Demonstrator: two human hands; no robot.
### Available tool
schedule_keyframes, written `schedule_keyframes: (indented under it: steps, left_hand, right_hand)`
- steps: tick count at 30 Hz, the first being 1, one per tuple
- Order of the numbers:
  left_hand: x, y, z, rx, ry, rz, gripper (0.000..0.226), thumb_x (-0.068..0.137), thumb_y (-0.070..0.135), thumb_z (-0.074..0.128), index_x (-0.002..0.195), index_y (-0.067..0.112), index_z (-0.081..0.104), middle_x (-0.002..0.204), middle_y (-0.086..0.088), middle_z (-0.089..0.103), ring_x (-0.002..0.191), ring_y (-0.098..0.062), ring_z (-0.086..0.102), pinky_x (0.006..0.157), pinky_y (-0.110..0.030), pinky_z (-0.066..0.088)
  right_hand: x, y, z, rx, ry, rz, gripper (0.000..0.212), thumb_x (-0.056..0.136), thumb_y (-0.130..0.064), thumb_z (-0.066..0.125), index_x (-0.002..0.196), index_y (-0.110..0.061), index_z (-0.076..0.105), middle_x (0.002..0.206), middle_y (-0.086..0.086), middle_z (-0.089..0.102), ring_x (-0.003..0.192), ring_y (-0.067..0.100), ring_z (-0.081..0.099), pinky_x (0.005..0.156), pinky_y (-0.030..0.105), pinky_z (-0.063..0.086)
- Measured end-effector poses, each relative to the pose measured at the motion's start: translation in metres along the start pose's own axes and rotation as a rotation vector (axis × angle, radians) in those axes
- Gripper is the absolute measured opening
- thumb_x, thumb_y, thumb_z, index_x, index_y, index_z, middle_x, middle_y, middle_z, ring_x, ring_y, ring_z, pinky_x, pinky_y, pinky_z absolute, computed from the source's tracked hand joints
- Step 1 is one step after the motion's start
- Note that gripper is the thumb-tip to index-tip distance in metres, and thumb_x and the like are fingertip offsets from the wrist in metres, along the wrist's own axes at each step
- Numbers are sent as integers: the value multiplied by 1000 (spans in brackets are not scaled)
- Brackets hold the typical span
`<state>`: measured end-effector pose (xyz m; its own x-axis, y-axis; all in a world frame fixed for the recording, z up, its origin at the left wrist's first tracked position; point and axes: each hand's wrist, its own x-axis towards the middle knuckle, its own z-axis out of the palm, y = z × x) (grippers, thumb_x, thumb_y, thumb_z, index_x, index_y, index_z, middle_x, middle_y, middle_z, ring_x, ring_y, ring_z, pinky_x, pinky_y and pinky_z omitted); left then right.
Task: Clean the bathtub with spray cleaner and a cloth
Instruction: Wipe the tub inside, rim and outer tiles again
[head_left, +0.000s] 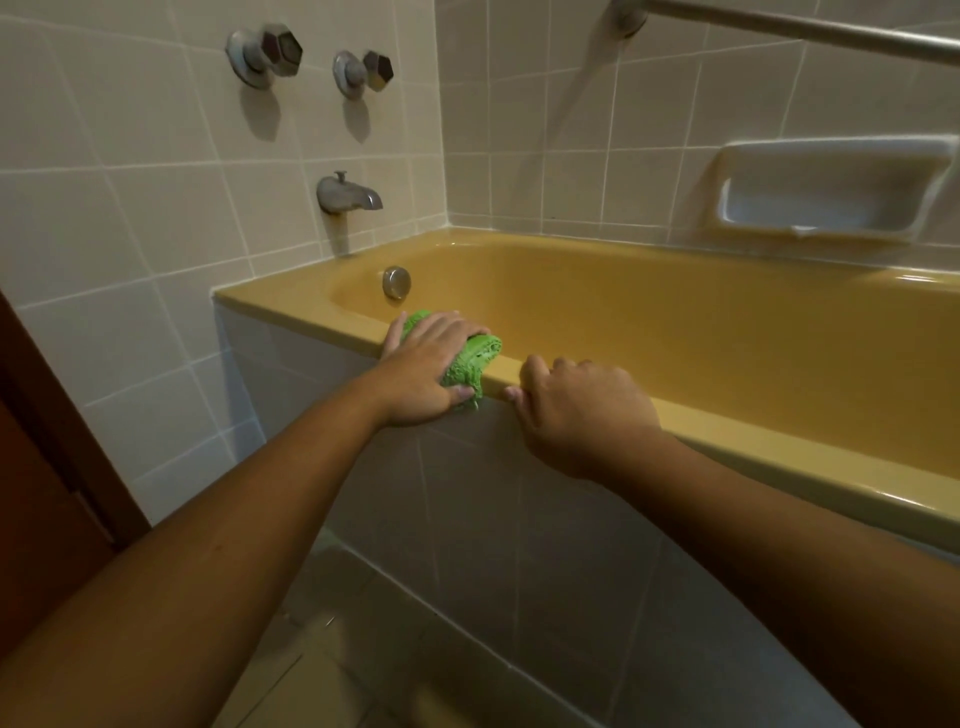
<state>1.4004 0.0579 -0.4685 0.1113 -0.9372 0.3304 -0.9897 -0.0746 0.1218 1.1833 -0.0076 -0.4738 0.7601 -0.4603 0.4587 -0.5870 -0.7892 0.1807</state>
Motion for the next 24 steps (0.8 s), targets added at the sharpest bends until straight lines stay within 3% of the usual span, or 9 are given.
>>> schedule_keyframes:
  steps: [15, 20, 24]
  left_hand:
    - [5, -104, -11, 36, -18, -113, 76, 92, 30, 74, 154, 33, 30, 168, 1, 22, 158, -9, -3, 125, -58, -10]
    - [3, -135, -23, 107, -72, -146, 77, 95, 29, 71, 157, 30, 25, 167, 6, 22, 157, -9, -12, 124, -61, -11]
    - [3, -156, -29, 129, -90, -159, 81, 96, 28, 70, 160, 31, 22, 168, 8, 21, 158, -11, -11, 125, -59, -10]
  right_hand:
    - [104, -67, 33, 113, -172, -24, 50, 109, -50, 27, 132, -10, 45, 124, 21, 60, 105, 39, 60, 71, 41, 36]
    - [135, -89, 45, 172, -238, -6, 57, 110, -48, 28, 144, -4, 36, 134, 28, 55, 117, 44, 57, 96, 52, 49]
    - [158, -108, 52, 175, -250, 4, 58, 109, -48, 30, 145, -3, 35, 134, 28, 55, 116, 44, 58, 97, 54, 50]
